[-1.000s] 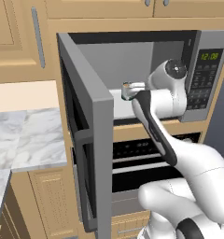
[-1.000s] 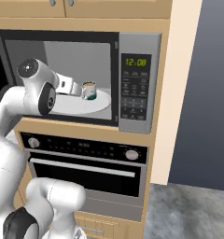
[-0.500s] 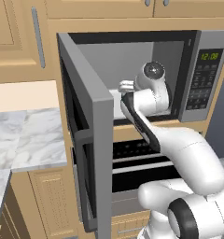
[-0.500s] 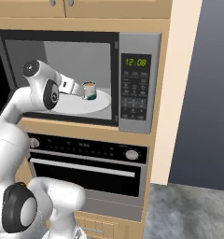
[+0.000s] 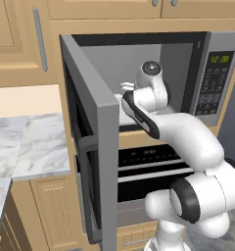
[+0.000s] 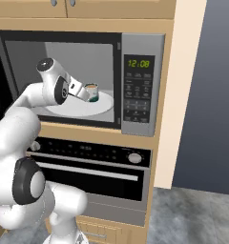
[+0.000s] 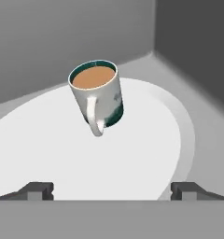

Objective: Pick the cup of tea, navigate to the dining table, and place it on the saucer.

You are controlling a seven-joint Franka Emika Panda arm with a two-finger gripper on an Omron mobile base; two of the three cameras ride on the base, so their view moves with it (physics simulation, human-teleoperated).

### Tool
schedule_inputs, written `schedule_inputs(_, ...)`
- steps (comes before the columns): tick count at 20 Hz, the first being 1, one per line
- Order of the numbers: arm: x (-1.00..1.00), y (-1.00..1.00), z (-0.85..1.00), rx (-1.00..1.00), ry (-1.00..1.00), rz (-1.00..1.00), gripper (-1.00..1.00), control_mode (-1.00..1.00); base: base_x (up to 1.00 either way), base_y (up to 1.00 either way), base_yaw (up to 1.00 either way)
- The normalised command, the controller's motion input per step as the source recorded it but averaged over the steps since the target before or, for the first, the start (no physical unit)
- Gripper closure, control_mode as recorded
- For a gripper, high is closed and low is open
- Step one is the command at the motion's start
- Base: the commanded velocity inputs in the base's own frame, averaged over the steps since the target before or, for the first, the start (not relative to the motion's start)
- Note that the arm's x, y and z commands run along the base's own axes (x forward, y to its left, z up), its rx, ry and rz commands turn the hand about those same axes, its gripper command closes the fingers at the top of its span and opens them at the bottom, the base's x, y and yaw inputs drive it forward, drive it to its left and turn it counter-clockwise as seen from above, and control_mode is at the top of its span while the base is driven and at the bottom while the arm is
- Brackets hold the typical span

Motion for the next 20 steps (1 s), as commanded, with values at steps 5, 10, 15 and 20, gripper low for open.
schedule_inputs(5,0.49,0.00,-0.54,0.06,0.06,-0.03,-1.00,-1.00,0.00,0.00,0.00)
schedule_inputs(10,0.61,0.00,-0.20,0.00,0.01,-0.03,-1.00,-1.00,0.00,0.00,0.00)
schedule_inputs(15,0.47,0.00,0.00,0.00,0.00,-0.03,-1.00,-1.00,0.00,0.00,0.00)
schedule_inputs(20,0.33,0.00,0.00,0.00,0.03,-0.02,-1.00,-1.00,0.00,0.00,0.00)
